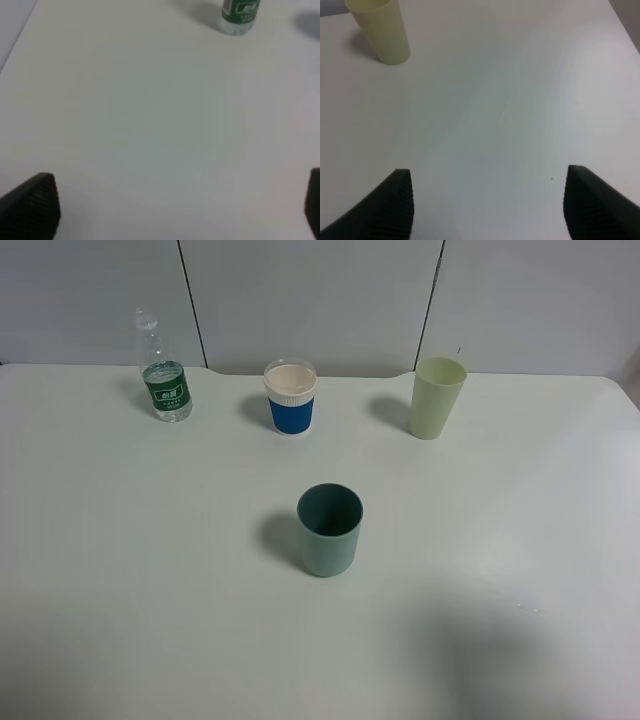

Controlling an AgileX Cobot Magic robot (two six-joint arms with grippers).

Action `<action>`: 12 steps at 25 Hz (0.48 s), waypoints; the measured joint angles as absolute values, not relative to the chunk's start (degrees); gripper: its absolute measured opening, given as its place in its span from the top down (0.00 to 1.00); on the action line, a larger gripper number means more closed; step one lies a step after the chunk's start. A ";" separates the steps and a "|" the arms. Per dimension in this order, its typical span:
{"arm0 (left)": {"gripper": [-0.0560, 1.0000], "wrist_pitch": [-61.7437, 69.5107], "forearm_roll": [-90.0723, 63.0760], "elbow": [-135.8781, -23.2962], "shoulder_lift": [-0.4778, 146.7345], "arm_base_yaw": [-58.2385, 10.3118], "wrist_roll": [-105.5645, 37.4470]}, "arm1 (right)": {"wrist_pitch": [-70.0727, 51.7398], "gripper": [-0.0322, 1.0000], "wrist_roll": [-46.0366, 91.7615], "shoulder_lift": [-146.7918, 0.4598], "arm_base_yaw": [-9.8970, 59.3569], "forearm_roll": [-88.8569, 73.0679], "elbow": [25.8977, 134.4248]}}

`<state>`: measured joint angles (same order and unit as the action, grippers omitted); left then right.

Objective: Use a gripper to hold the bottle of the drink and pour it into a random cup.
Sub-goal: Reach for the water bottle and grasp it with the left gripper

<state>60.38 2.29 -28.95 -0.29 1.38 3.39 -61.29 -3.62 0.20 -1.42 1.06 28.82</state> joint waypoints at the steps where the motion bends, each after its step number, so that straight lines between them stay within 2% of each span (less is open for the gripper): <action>1: 0.00 60.38 2.29 -28.95 -0.29 1.38 3.39 | -61.29 0.35 -3.62 0.20 -1.42 1.06 28.82; 12: 0.00 60.38 2.29 -28.95 -0.29 1.38 3.39 | -61.29 0.35 -3.62 0.20 -1.42 1.06 28.82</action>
<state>60.38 2.29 -28.95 -0.29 1.38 3.39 -61.29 -3.62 0.20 -1.42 1.06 28.82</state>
